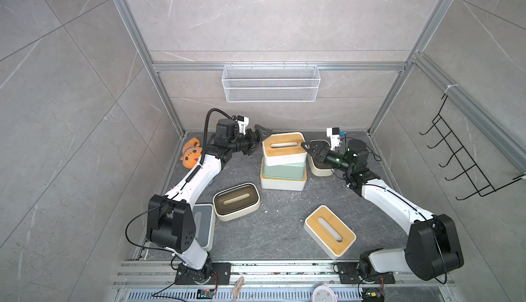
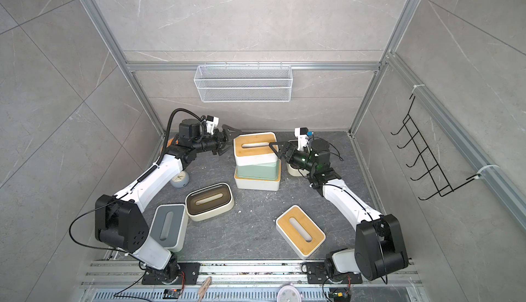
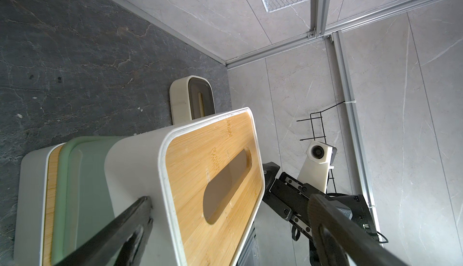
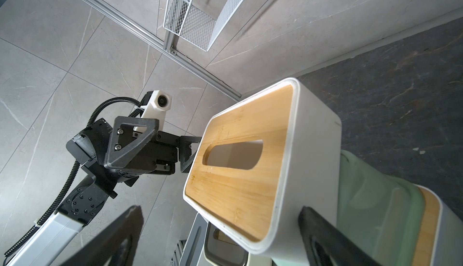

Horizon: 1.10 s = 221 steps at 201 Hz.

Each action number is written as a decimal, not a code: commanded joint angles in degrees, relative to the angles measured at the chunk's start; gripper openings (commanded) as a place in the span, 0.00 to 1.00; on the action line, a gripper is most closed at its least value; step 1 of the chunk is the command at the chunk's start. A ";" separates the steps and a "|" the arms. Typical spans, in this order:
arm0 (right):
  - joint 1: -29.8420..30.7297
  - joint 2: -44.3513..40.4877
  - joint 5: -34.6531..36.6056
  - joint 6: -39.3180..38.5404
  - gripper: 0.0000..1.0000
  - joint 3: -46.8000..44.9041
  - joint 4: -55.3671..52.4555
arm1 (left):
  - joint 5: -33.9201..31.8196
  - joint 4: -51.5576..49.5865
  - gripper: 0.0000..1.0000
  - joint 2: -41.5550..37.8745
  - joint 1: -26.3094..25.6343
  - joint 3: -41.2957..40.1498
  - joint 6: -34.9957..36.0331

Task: Stack the tissue boxes
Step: Adjust the tissue box on the tissue box.

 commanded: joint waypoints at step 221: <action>4.00 -5.54 2.80 0.22 1.00 -3.33 -1.95 | 5.42 3.36 1.00 3.46 -2.06 6.69 0.09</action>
